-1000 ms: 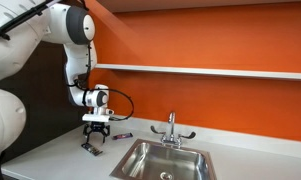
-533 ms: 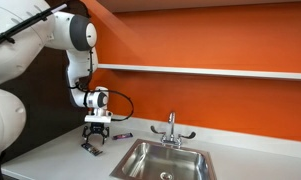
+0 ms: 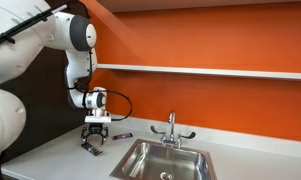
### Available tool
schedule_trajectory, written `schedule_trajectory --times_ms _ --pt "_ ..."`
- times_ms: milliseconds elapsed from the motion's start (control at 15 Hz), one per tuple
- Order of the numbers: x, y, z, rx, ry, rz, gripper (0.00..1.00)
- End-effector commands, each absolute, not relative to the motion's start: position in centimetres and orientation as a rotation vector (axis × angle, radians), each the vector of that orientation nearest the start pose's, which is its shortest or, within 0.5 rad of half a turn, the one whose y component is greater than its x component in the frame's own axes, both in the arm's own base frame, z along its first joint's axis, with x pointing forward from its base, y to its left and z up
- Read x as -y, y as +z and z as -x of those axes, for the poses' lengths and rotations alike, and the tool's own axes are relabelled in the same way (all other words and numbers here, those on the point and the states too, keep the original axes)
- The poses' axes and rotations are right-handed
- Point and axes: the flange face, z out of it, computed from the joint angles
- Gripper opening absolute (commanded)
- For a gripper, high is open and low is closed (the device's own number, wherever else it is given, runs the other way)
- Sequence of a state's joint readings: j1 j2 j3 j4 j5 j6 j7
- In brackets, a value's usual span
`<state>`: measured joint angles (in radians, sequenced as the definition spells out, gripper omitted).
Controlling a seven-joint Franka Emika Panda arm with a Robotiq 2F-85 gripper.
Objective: Move the silver object to the left side of the first shelf
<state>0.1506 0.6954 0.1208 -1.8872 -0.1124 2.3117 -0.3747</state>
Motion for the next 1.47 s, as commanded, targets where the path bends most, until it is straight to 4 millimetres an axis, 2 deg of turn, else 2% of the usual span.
schedule_trajectory --times_ms 0,467,1067,1133,1200,1333,1400 --pt "-15.8 11.9 -56.7 1.178 0.399 2.858 1.00" --pt "-15.9 11.0 -55.4 1.281 0.393 2.828 1.00" --pt "-15.9 10.7 -55.1 1.334 0.372 2.832 1.00" --pt "-15.9 10.7 -55.1 1.333 0.369 2.832 0.95" --pt "-15.9 10.6 -55.1 1.330 0.367 2.831 0.74" --pt "-15.8 10.6 -55.1 1.328 0.367 2.830 0.69" --pt "-15.8 10.6 -55.2 1.328 0.366 2.830 0.62"
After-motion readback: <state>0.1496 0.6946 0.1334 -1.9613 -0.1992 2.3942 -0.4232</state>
